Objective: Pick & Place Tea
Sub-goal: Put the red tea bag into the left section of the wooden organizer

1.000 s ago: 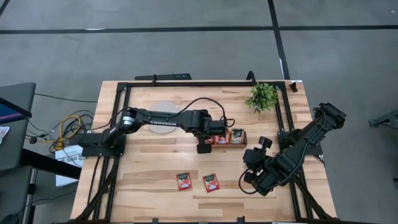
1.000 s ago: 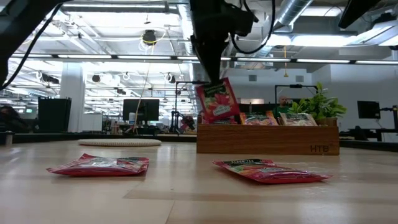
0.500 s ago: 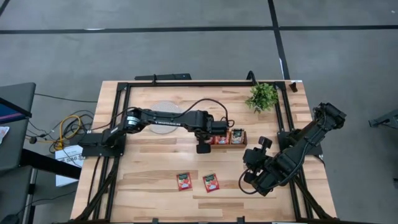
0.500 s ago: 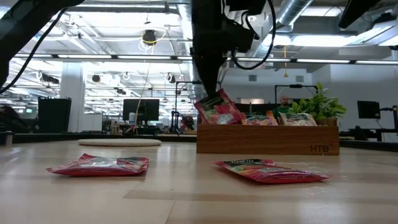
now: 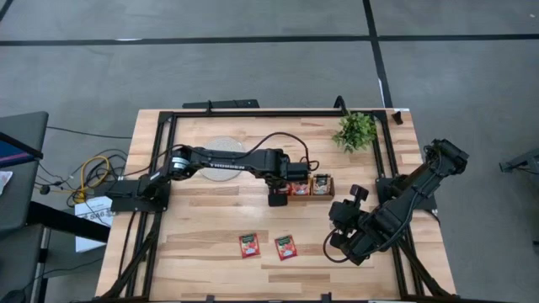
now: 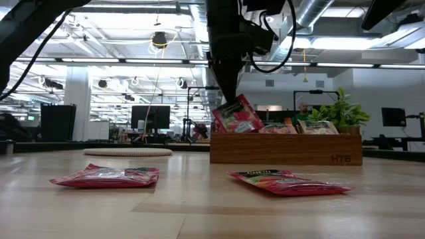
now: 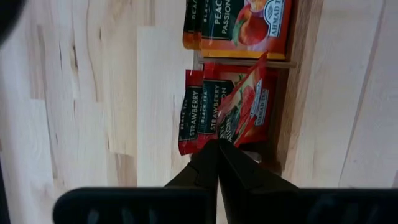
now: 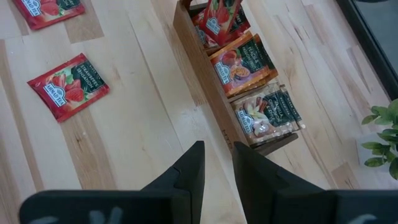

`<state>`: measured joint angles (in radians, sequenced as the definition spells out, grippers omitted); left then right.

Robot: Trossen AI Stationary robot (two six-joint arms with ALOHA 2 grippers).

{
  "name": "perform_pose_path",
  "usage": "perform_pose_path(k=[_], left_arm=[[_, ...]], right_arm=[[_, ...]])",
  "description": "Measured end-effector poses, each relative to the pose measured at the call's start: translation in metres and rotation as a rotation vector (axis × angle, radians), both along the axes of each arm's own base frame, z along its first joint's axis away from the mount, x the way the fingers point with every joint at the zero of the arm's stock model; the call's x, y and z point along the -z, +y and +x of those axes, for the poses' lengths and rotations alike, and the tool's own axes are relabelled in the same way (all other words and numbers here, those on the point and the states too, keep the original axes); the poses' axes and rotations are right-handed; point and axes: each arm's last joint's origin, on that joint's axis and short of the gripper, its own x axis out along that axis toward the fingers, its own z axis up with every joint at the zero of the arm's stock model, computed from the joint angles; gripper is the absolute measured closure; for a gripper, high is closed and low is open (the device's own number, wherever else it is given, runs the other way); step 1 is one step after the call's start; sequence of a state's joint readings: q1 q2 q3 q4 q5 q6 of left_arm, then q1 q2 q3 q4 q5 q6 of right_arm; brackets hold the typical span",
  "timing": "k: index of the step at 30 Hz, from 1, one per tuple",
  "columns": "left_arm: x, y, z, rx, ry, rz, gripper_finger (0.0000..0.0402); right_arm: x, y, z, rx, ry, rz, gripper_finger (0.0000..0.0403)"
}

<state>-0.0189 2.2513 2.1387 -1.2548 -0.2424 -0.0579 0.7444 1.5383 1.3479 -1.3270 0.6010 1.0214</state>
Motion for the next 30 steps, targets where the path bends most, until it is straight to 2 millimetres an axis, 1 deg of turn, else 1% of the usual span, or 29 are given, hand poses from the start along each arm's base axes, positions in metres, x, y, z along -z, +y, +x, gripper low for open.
perform_pose_path(k=[9, 16, 21, 30], left_arm=[[0.0000, 0.0007, -0.0008, -0.002, 0.008, 0.024, 0.0402], [0.0004, 0.0026, -0.0075, 0.030, 0.089, 0.095, 0.0401], [0.0002, 0.0026, -0.0067, 0.029, 0.081, 0.096, 0.0402], [-0.0012, 0.0026, 0.0003, 0.027, 0.005, 0.103, 0.0402]], right_arm=[[0.0000, 0.0000, 0.0000, 0.000, 0.000, 0.000, 0.0327], [0.0000, 0.0001, -0.0001, 0.000, 0.001, 0.000, 0.0327], [0.0000, 0.0000, 0.0000, 0.000, 0.001, 0.000, 0.0327], [0.0001, 0.0000, -0.0001, 0.000, 0.001, -0.001, 0.0327]])
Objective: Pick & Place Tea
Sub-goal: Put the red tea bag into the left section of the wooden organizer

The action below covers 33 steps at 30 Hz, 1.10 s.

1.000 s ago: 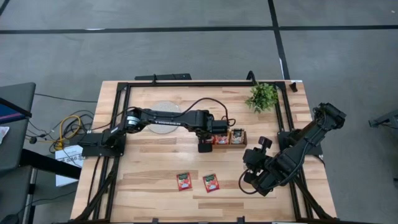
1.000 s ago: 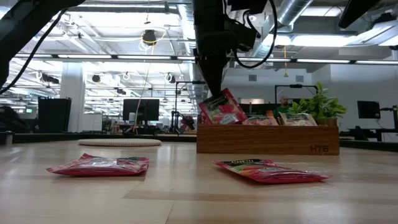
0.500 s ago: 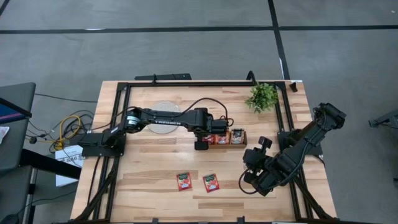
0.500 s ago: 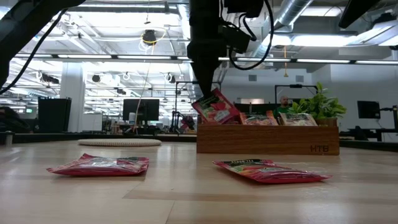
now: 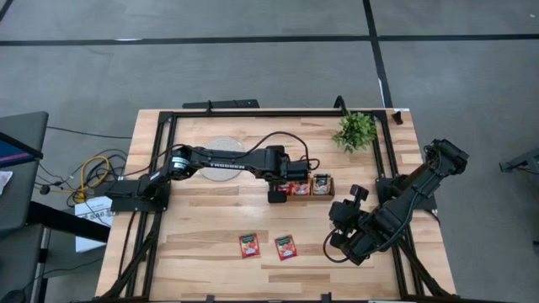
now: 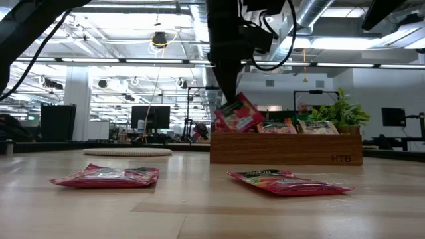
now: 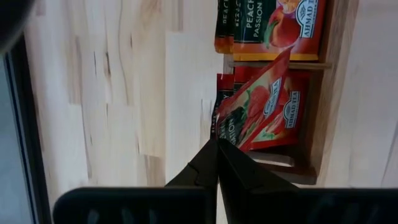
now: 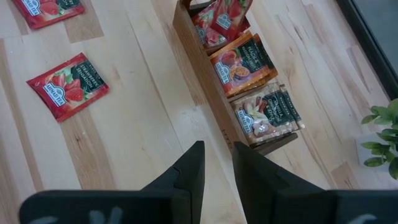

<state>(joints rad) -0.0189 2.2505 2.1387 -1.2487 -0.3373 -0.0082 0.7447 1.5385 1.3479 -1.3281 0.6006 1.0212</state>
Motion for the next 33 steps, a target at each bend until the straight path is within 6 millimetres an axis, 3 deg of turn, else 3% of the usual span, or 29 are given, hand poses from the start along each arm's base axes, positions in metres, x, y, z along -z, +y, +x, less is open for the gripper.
perform_pose_path(k=[33], left_arm=[[-0.0063, -0.0068, -0.0054, 0.091, 0.056, 0.122, 0.0401]], right_arm=[[0.0000, -0.0003, -0.0003, -0.001, 0.003, -0.004, 0.0327]])
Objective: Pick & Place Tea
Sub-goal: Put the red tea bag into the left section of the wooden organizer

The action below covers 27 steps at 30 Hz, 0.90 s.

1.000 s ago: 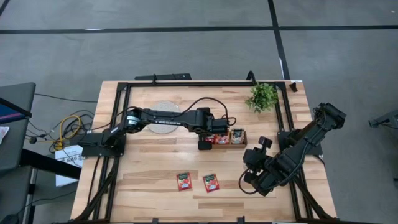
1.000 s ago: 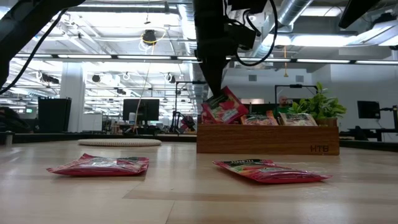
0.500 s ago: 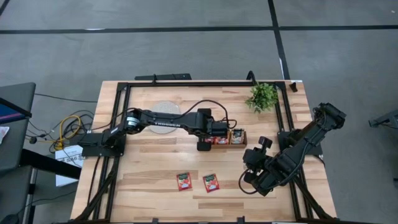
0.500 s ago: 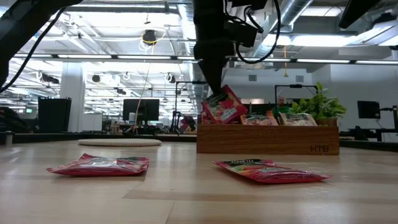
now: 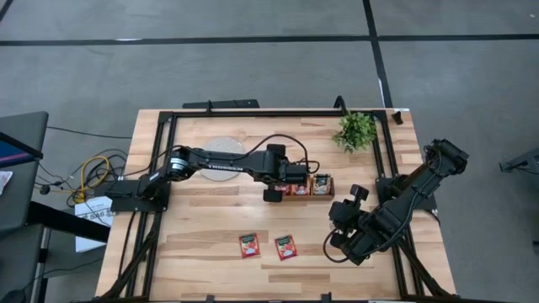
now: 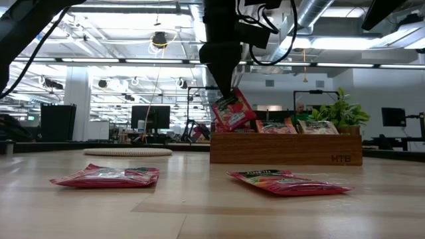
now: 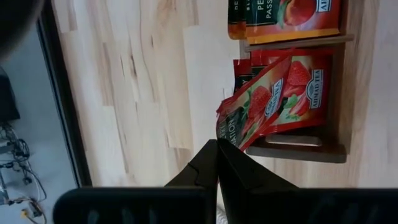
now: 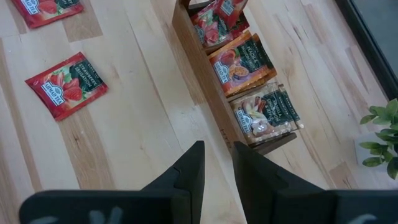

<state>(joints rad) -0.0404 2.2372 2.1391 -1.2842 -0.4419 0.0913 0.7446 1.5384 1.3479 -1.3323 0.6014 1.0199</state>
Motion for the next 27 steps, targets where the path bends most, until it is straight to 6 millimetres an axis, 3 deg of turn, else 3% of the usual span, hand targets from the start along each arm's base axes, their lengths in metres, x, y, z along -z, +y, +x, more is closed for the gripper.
perform_pose_path(k=[27], left_arm=[[0.0000, -0.0007, 0.0000, 0.067, 0.031, 0.011, 0.0401]], right_arm=[[0.0000, 0.0000, 0.0000, 0.000, 0.000, 0.001, 0.0327]])
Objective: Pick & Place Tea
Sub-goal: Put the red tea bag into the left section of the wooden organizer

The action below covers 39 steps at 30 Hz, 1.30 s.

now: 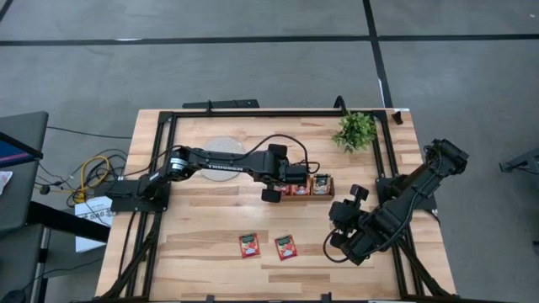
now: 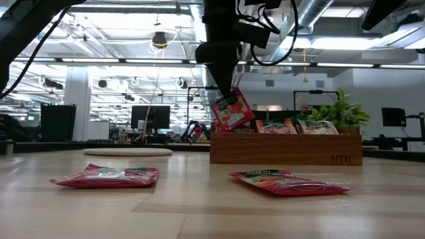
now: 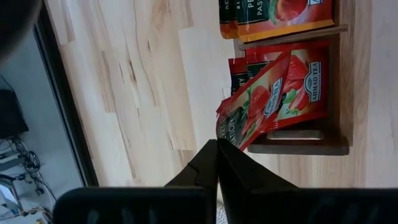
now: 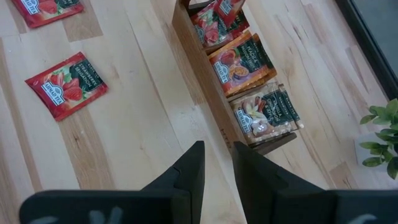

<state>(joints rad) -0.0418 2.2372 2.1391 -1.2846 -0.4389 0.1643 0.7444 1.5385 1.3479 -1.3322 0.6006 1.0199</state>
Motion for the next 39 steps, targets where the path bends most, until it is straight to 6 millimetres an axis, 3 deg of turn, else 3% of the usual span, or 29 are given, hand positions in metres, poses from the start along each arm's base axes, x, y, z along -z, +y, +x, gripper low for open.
perform_pose_path(k=[27, 39], left_arm=[[0.0000, 0.0007, -0.0010, 0.006, 0.013, -0.001, 0.0401], [0.0001, 0.0015, -0.0019, 0.020, 0.031, 0.015, 0.0337]], right_arm=[[0.0000, 0.0001, -0.0001, 0.000, 0.001, 0.002, 0.0327], [0.0000, 0.0000, 0.0000, 0.000, 0.001, 0.002, 0.0327]])
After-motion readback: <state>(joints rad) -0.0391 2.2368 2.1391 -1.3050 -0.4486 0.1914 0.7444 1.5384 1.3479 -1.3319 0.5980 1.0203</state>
